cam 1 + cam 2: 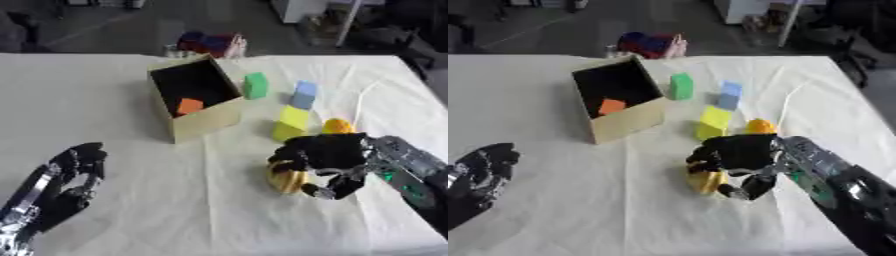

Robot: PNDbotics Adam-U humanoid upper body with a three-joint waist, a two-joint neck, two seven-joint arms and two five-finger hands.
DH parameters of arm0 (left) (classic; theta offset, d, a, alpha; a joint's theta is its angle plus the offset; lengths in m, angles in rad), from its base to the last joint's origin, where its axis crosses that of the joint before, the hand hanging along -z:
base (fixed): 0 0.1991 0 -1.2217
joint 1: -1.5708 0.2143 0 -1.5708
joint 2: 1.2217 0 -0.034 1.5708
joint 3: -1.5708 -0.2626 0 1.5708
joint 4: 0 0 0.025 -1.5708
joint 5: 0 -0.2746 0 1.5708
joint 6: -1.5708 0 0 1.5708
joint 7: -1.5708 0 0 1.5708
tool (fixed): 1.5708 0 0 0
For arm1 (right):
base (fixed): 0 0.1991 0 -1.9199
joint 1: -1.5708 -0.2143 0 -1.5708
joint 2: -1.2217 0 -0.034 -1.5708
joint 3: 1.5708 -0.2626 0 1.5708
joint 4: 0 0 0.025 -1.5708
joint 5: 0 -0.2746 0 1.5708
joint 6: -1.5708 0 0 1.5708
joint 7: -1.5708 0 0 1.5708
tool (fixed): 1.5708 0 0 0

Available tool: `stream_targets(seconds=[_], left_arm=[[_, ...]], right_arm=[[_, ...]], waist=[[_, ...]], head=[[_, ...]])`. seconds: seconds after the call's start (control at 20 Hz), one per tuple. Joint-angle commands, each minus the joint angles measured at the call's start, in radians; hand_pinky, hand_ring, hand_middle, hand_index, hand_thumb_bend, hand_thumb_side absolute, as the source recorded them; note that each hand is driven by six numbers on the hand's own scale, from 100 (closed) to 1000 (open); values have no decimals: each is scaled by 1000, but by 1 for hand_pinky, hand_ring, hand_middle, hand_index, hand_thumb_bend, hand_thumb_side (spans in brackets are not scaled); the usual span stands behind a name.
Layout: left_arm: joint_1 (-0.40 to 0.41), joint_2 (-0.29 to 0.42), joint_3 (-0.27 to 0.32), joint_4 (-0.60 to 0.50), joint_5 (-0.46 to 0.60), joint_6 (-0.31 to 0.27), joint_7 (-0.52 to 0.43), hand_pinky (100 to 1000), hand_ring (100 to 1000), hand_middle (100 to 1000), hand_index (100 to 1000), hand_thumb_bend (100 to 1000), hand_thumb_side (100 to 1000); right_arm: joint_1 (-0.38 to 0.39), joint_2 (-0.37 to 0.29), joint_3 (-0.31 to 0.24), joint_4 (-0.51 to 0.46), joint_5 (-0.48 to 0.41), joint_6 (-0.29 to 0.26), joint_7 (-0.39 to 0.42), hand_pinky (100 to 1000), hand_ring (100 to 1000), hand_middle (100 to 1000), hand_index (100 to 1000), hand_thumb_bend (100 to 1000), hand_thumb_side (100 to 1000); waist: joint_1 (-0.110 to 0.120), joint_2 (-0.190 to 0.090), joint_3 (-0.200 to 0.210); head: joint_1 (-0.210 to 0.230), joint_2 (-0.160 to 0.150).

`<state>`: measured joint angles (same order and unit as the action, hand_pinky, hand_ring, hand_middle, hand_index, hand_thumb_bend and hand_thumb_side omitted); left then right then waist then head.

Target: Pick up objects on the table and place them in the box.

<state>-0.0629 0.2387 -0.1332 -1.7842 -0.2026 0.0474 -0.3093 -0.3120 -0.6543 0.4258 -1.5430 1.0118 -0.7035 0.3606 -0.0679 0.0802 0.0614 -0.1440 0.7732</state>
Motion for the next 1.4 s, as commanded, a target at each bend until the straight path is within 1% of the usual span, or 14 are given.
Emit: stream_targets(seconds=[0.05,0.2,0.3,0.4,0.5,0.75,0.8,0.9,1.0,1.1,1.2,1.25,1.35,1.4], left_arm=[[-7,16,-1,-15,2,-1,-2,831,811,729,873,100,462],[-7,15,0,-15,2,-1,-2,831,811,730,873,100,462],[-7,15,1,-15,2,0,-2,831,811,730,873,100,461],[-7,16,1,-15,2,0,-1,831,811,730,873,100,462],[-7,15,1,-15,2,0,-1,831,811,730,873,100,462],[-6,16,3,-15,3,1,1,831,811,730,873,100,463],[-6,16,3,-15,3,1,1,831,811,730,873,100,463],[-5,16,3,-15,3,2,1,832,811,730,873,100,464],[-4,16,3,-15,3,2,1,832,811,730,873,100,464],[-4,16,3,-15,3,2,1,832,811,730,873,100,465],[-4,16,4,-16,3,2,1,832,811,730,873,100,463],[-5,16,4,-16,2,2,2,832,811,730,873,100,462],[-5,16,5,-16,2,2,3,832,811,730,873,100,461],[-5,16,6,-17,1,2,4,832,811,730,873,100,461]], right_arm=[[-11,-11,-9,21,21,-4,-43,979,1000,1000,1000,100,158],[-9,-8,-16,41,14,-4,-69,947,1000,1000,998,100,104],[-7,-7,-21,54,-3,1,-81,924,990,1000,976,100,100],[-6,-7,-27,62,-21,8,-89,905,969,979,958,100,100],[-2,-7,-33,67,-43,19,-98,879,932,935,922,100,100],[5,-13,-46,71,-106,49,-121,818,806,799,833,100,100],[6,-16,-48,67,-112,53,-123,798,771,755,806,100,100],[9,-21,-51,60,-119,60,-133,715,672,651,754,100,100],[13,-24,-55,55,-126,67,-150,594,546,522,669,100,100],[18,-27,-56,57,-130,69,-167,509,473,452,586,100,100],[23,-30,-56,64,-138,66,-165,464,436,412,539,100,100],[25,-32,-57,68,-147,64,-152,457,431,405,532,100,100],[28,-43,-63,70,-177,65,-99,452,423,396,525,100,100],[27,-50,-72,68,-209,74,-69,444,412,387,518,100,100]], waist=[[-12,-11,-2],[-11,-11,-3],[-10,-10,-3],[-10,-10,-3],[-9,-9,-3],[-9,-9,-2],[-10,-10,-2],[-11,-10,-3],[-11,-10,-3],[-12,-10,-3],[-12,-10,-2],[-12,-10,-2],[-12,-10,-1],[-12,-10,-1]], head=[[-4,-3],[-4,-3],[-4,-3],[-4,-3],[-4,-3],[-4,-3],[-4,-3],[-4,-3],[-4,-3],[-4,-3],[-3,-3],[-2,-3],[1,-3],[3,-3]])
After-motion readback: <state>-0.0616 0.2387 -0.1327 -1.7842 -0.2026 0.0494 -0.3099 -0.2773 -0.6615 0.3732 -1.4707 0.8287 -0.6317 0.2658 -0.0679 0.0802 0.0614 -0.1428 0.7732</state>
